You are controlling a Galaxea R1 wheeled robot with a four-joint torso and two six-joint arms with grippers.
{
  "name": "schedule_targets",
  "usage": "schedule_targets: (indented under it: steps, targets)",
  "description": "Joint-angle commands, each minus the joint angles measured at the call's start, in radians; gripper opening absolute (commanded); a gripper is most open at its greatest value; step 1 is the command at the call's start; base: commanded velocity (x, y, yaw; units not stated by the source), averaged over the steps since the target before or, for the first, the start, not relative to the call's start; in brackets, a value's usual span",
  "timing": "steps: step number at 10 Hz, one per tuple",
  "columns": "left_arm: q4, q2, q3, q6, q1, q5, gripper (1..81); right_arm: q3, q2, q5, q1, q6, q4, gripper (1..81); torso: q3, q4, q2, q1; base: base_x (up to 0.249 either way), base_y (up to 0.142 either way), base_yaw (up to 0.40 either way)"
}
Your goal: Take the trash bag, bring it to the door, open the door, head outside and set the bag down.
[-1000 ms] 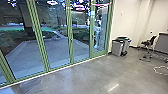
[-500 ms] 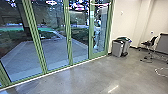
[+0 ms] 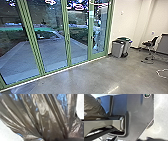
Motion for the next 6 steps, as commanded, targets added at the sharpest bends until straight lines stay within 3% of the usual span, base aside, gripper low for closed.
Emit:
schedule_targets:
  steps: [1,6]
  targets:
    - [0.003,-0.005,-0.002,0.011,-0.048,0.076,1.0,0.005,-0.001,-0.062,0.049,-0.001,-0.003,81.1,0.0,0.0,0.0,0.0,0.176,-0.067,0.0]
    - [0.004,-0.003,-0.002,0.01,-0.049,0.076,1.0,0.0,-0.001,-0.062,0.05,-0.001,-0.003,81.1,0.0,0.0,0.0,0.0,0.174,-0.064,0.0]
